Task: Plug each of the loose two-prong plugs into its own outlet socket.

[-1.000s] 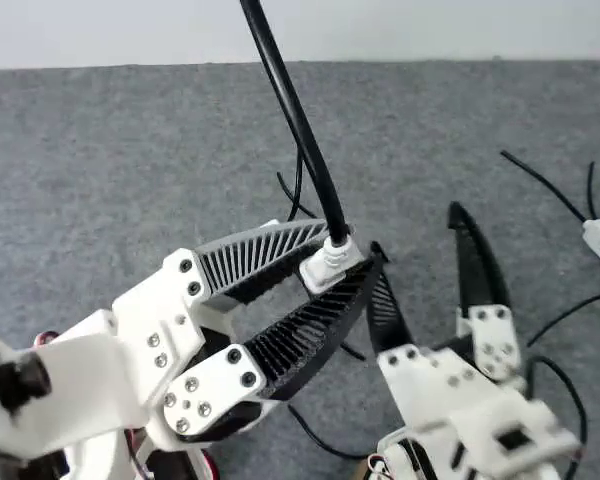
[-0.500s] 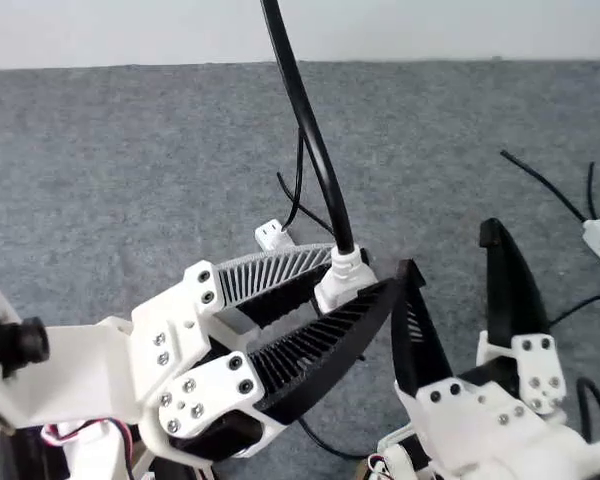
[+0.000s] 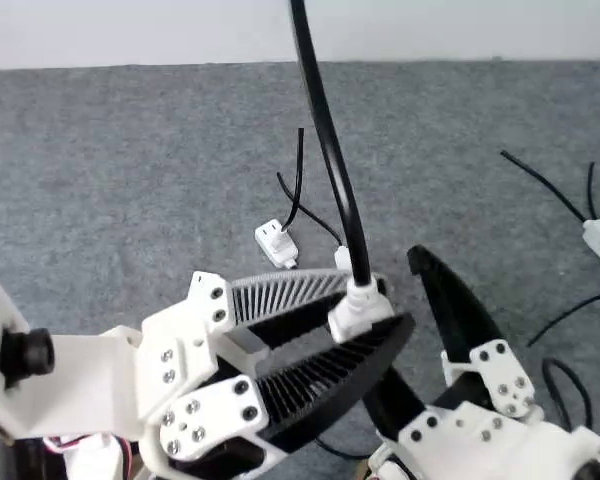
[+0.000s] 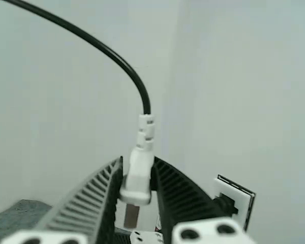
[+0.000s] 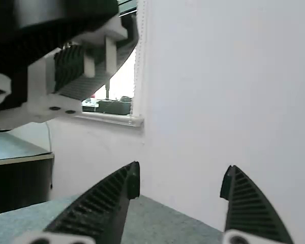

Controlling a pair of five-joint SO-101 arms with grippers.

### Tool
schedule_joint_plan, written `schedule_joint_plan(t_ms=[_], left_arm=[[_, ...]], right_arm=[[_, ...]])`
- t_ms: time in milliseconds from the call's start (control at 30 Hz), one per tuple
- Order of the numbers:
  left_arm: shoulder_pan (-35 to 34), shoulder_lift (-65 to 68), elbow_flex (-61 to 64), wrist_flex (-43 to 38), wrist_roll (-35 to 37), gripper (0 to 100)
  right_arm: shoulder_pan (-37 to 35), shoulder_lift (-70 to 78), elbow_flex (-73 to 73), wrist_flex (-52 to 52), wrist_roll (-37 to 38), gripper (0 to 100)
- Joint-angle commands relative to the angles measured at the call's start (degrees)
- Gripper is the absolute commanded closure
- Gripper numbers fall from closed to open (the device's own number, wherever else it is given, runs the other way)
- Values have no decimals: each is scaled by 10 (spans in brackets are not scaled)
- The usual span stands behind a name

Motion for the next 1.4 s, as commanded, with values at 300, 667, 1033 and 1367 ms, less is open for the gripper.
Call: schedule_joint_plan(t_ms=[300,667,1033,1367], left_arm=[[35,0,4,-11,8,988],[106,6,23,-142,5,988],[110,7,98,-175,-73,988],[109,7,155,-175,-184,988]], right_arm=[[-36,0,-92,179,-26,746],[-32,2,86,80,105,748],[72,2,130,10,106,745],[109,2,173,-22,149,746]])
